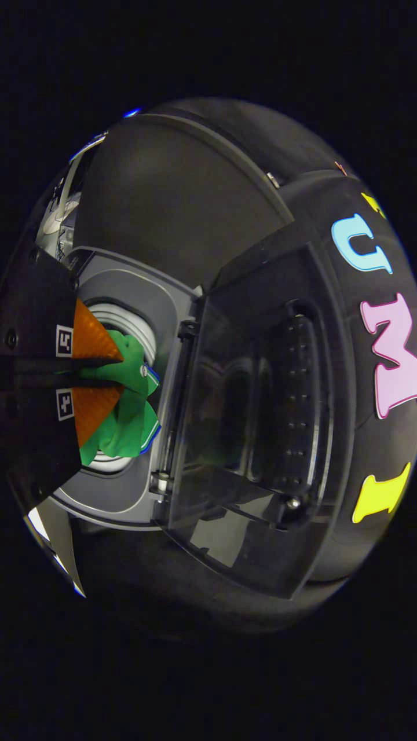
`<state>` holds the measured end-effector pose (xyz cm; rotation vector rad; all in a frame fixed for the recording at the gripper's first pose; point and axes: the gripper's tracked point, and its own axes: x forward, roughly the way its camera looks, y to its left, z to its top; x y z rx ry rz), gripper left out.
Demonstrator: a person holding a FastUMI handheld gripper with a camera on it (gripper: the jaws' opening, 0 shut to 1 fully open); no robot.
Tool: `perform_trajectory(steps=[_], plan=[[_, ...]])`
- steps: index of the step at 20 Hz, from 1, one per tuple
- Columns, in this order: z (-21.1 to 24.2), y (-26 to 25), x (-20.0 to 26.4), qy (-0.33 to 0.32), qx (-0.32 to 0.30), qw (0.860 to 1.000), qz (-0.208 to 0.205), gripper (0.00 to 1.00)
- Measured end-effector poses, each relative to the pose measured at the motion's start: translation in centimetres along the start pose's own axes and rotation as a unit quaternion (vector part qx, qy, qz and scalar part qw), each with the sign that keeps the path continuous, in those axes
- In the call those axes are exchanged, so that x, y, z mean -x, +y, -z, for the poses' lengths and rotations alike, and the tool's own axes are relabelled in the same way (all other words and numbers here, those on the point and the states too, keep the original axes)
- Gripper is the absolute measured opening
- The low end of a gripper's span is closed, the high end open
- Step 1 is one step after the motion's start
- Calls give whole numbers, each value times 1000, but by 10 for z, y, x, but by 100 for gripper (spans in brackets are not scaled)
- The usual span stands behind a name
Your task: Put the clothes into the washing machine and then close the washing machine lid.
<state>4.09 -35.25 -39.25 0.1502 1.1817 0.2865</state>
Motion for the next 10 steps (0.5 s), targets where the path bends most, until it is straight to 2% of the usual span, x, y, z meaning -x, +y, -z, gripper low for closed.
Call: perform_trajectory(steps=[7, 10], plan=[[40, -12, -42, 65, -22, 997, 45, 5], [54, -12, -58, 89, -13, 995, 44, 5]])
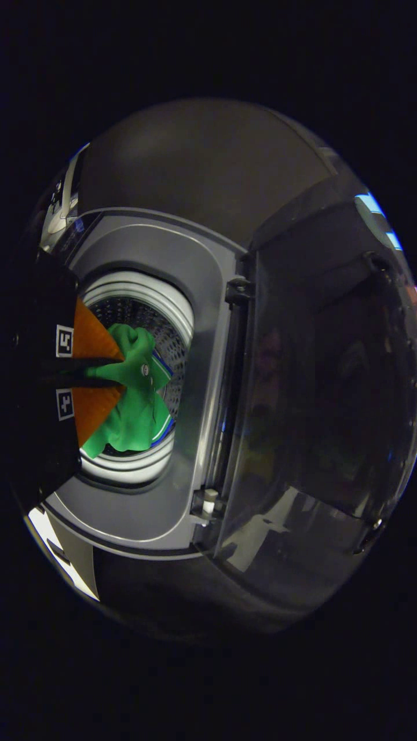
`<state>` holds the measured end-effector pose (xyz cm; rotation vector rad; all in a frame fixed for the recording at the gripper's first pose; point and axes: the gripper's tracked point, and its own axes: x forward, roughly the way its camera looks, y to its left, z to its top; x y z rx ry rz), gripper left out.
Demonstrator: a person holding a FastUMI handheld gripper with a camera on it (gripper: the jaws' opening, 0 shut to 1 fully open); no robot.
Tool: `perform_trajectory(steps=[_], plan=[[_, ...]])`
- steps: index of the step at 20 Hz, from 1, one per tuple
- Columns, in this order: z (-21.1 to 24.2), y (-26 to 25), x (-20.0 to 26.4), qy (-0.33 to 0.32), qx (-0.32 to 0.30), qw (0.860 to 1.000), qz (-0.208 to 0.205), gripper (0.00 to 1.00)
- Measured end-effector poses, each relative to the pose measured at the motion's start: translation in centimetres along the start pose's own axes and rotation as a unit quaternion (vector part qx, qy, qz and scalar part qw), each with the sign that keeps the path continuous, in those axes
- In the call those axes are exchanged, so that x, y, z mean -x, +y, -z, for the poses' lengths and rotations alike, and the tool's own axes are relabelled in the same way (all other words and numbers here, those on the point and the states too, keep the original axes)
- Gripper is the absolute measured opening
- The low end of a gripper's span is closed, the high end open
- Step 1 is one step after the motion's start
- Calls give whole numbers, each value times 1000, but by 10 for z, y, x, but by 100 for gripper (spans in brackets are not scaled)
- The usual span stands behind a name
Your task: Put the clothes into the washing machine and then close the washing machine lid.
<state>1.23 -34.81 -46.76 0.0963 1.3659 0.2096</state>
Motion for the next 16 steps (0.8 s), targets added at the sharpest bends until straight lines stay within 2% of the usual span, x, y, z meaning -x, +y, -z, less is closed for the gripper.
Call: perform_trajectory(steps=[6, 8, 12, 15, 16], plan=[[7, -11, -15, 4, 9, 999, 36, 6], [9, -9, -12, 7, 2, 999, 36, 7], [10, -12, -19, -9, -6, 999, 31, 16], [0, -8, -7, -23, -12, 999, 23, 18], [-3, -4, -7, -25, -15, 999, 13, 31]])
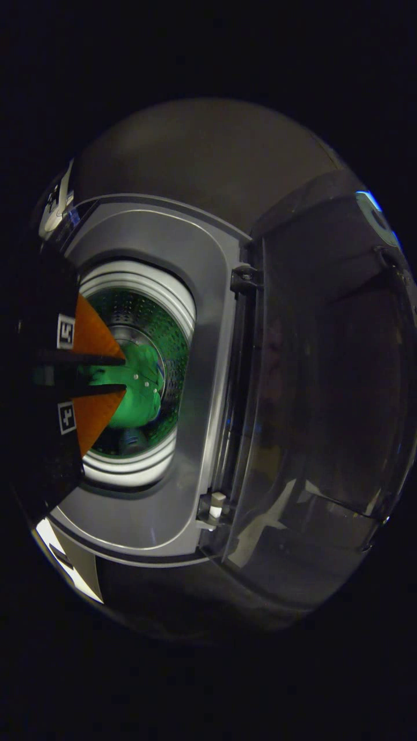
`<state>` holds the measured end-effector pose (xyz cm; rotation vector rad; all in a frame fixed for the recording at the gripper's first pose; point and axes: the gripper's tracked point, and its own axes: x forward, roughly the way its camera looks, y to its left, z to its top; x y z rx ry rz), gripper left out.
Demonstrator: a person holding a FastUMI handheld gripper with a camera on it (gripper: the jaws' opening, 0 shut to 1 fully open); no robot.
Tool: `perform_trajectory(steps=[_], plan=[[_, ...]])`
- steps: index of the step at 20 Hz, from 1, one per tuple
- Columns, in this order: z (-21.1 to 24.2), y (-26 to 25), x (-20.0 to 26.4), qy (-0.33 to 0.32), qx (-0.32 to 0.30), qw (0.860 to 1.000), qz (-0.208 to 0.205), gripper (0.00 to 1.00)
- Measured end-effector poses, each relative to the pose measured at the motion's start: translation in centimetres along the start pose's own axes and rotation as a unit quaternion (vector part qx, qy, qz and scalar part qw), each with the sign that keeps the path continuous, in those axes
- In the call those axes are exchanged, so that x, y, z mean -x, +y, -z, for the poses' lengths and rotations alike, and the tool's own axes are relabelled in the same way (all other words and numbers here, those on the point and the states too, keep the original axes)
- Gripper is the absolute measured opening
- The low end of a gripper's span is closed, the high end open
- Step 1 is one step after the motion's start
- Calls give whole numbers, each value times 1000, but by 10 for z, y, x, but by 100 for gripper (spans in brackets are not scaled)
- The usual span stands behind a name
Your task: Put the clothes into the washing machine and then close the washing machine lid.
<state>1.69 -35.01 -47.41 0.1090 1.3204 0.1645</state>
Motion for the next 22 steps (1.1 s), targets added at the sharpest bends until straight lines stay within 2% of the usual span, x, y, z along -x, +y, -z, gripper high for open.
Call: perform_trajectory(steps=[5, 6, 10, 13, 16, 22], plan=[[-12, -7, 10, -27, 3, 1000, 15, 100], [-15, -9, 17, -38, 6, 999, 22, 97], [-33, 0, 57, -90, -22, 995, 22, 98], [-62, 2, 98, -158, -45, 986, 35, 98], [-86, 16, 134, -185, -73, 980, 16, 99], [-205, 10, 188, -298, -58, 952, 32, 98]])
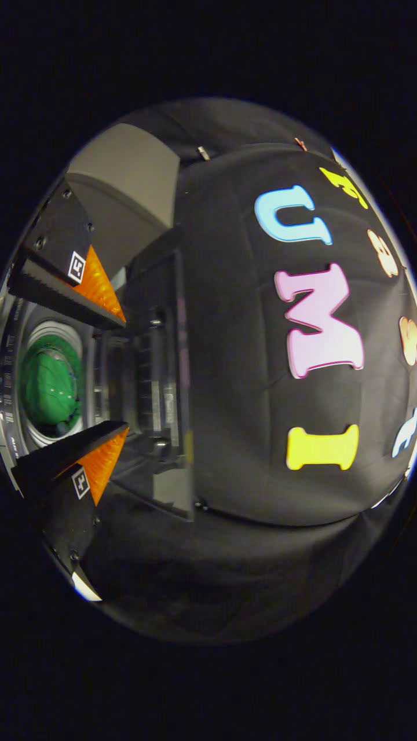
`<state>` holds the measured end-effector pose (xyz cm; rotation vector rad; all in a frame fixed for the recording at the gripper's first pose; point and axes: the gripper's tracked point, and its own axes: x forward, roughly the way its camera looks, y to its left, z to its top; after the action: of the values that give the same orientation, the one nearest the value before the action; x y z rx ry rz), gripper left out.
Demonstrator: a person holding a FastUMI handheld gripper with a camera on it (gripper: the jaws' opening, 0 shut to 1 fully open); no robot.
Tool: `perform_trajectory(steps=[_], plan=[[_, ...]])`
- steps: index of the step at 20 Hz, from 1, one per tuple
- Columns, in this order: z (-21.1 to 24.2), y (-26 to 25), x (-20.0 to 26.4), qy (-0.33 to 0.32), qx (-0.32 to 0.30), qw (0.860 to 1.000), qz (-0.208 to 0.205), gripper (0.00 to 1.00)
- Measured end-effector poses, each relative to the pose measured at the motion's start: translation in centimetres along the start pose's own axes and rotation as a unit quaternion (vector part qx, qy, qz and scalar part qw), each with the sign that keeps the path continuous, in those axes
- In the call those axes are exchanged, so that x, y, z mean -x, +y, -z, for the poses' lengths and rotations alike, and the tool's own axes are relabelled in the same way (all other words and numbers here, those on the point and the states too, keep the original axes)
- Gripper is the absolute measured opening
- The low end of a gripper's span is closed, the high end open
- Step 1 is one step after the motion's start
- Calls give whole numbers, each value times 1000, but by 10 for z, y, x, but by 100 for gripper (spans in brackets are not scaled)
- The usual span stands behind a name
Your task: Put the clothes into the washing machine and then close the washing machine lid.
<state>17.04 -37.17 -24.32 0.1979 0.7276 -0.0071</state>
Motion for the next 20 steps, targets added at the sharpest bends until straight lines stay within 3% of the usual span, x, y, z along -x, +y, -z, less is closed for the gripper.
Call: perform_trajectory(steps=[3, 8, 20], plan=[[-26, -8, -43, -14, 18, 1000, 15, 98], [-16, -14, -84, 32, 10, 999, 36, 100], [-4, -9, -44, 7, 27, 999, 41, 100]])
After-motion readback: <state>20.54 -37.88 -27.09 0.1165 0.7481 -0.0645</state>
